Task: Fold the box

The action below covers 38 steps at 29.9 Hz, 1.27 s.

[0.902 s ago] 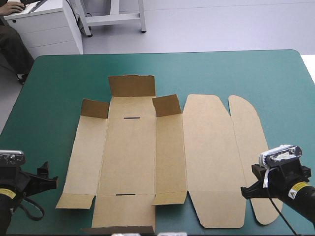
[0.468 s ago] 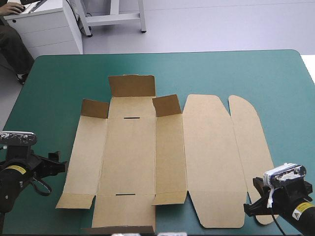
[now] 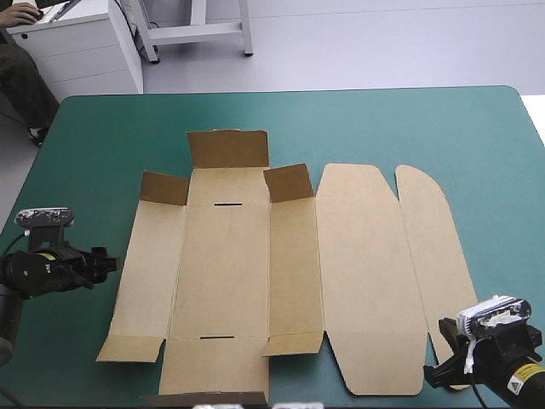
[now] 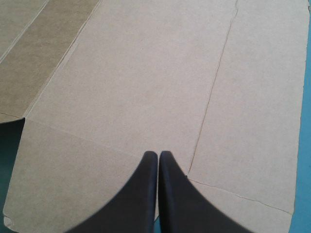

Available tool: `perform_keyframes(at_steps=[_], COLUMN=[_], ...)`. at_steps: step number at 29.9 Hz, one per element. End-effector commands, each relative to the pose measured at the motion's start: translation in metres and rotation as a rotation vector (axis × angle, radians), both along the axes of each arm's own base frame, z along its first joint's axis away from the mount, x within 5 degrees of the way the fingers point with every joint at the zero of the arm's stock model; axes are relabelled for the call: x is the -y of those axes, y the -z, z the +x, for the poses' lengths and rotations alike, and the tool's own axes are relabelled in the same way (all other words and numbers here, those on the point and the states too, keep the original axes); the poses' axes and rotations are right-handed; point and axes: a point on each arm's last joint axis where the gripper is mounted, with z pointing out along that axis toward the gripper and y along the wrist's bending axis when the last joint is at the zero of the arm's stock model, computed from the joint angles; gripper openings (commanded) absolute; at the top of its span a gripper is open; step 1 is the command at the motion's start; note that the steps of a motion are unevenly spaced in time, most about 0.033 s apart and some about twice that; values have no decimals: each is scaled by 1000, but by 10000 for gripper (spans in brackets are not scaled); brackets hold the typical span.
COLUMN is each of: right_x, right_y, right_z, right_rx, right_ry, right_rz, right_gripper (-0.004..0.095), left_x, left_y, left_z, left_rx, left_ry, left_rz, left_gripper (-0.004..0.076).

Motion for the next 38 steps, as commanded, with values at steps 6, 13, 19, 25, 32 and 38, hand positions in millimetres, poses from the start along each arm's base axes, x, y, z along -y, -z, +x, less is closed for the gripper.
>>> perform_keyframes(at_steps=[6, 13, 19, 25, 32, 38], right_x=[-1, -1, -1, -1, -1, -1], right_y=[-10, -10, -10, -10, -10, -10], right_z=[3, 3, 3, 3, 3, 3], right_rx=[61, 61, 61, 61, 61, 63], right_ry=[2, 2, 2, 2, 2, -1], right_rz=[21, 21, 21, 21, 21, 18], right_gripper=[-5, -5, -5, -5, -5, -5], left_x=[-6, -8, -12, -7, 2, 10], left_y=[8, 32, 39, 54, 56, 52], left_z=[19, 19, 14, 8, 10, 11], left_rx=[-24, -255, -320, -337, -315, -310], left_ry=[139, 152, 128, 118, 143, 201], left_rz=[-370, -458, -406, -456, -574, -689], left_gripper=[527, 527, 527, 527, 527, 527])
